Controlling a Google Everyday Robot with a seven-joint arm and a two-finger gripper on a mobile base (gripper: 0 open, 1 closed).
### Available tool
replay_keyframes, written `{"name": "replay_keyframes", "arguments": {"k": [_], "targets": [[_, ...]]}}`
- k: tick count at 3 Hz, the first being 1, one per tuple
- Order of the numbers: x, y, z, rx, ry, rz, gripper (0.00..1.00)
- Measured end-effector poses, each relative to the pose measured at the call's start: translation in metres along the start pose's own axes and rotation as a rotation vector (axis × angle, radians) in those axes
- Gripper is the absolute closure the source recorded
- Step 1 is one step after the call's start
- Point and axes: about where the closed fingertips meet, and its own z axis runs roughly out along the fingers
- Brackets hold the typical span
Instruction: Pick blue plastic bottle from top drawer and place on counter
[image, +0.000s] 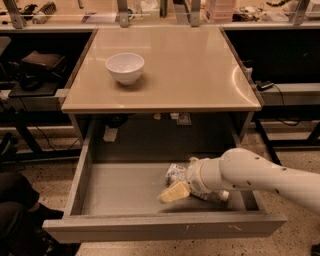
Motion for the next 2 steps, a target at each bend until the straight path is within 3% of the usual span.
{"name": "replay_keyframes", "arguments": {"k": [2], "targets": [[0.0,0.0,0.0,0.0,0.0,0.0,0.42]]}}
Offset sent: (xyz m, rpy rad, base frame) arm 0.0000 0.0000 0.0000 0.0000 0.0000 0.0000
